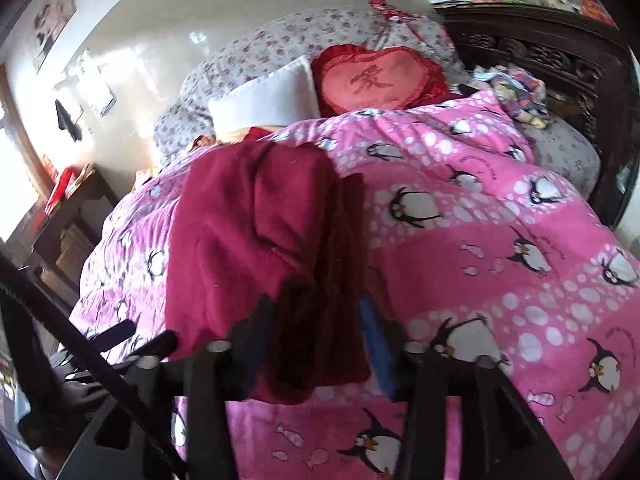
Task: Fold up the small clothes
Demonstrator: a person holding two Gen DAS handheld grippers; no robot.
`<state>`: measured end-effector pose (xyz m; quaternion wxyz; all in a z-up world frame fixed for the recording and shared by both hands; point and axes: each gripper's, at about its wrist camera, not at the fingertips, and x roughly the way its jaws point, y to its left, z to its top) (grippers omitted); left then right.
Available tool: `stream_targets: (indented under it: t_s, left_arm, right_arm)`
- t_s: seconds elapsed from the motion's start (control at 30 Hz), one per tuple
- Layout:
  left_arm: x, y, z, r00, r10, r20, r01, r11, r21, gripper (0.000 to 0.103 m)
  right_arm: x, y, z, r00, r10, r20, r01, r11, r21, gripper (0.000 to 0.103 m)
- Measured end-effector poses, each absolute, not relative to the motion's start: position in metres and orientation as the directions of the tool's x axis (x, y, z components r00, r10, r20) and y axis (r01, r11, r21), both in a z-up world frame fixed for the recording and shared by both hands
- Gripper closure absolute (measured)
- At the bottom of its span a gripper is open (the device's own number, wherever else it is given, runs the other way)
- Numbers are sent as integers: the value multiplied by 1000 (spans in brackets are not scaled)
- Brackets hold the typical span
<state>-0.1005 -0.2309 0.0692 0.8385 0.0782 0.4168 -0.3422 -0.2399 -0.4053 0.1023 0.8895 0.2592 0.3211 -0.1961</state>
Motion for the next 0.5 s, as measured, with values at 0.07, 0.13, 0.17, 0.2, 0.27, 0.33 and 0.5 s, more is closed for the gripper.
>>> stream_targets:
  t_s: [0.07, 0.13, 0.17, 0.2, 0.27, 0.33, 0.5]
  left_arm:
    - [-96, -226, 72, 399, -538, -742, 627, 751, -208, 10]
    - [-91, -224, 74, 377, -564, -735, 624, 741, -248, 8]
    - [-87, -225, 75, 364, -575, -733, 624, 735, -266, 8]
    - [-83, -226, 75, 356, -583, -731, 621, 732, -281, 8]
    - [-75, -229, 75, 343, -602, -721, 617, 723, -310, 8]
    - [-68, -232, 72, 329, -617, -715, 617, 714, -333, 6]
    - [-45, -246, 51, 278, -630, -725, 603, 702, -379, 5]
  right_arm:
    - [-244, -414, 98, 736, -160, -658, 514, 764, 389, 30]
    - [-245, -422, 93, 765, -126, -631, 492, 747, 447, 18]
    - [-244, -426, 90, 782, -99, -615, 471, 740, 481, 16]
    - [-241, -429, 86, 792, -75, -606, 456, 733, 505, 13]
    - [-234, -438, 80, 790, -46, -611, 456, 711, 535, 12]
    - [-228, -449, 74, 795, -35, -606, 450, 704, 549, 9]
    - [-212, -470, 57, 814, 34, -580, 400, 692, 602, 6]
